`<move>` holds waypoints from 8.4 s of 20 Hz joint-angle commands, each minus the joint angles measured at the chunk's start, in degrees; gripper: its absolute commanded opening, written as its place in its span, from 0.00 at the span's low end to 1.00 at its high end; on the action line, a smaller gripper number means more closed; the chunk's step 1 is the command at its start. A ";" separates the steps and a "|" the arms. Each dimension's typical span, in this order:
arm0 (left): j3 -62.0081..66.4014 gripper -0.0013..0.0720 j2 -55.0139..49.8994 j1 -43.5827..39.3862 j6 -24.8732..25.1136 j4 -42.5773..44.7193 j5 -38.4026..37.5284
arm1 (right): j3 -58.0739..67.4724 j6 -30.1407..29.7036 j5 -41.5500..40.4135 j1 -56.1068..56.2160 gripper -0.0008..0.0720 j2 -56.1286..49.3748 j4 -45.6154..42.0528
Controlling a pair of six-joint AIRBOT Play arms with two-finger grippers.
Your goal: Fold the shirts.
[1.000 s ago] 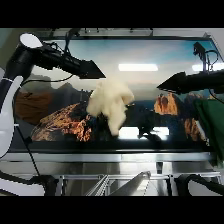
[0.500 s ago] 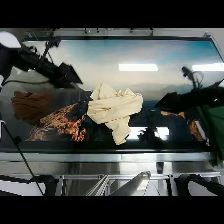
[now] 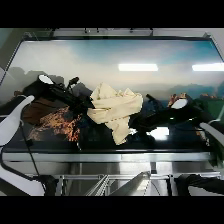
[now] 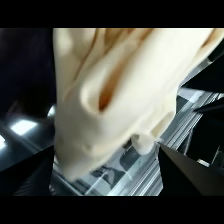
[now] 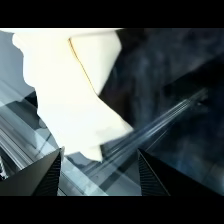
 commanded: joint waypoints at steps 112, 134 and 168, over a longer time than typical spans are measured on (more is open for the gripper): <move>17.88 0.05 39.89 26.25 -2.93 -39.21 -16.61 | 35.39 -16.98 6.21 -38.10 0.03 38.05 24.55; 1.44 0.99 7.48 20.94 -2.45 -27.78 -6.34 | 34.88 -13.40 4.28 -23.37 0.59 -6.05 8.96; 43.52 0.04 -23.21 -14.60 -15.06 -1.42 -1.95 | 11.37 -3.15 2.54 -28.02 0.03 -5.33 1.90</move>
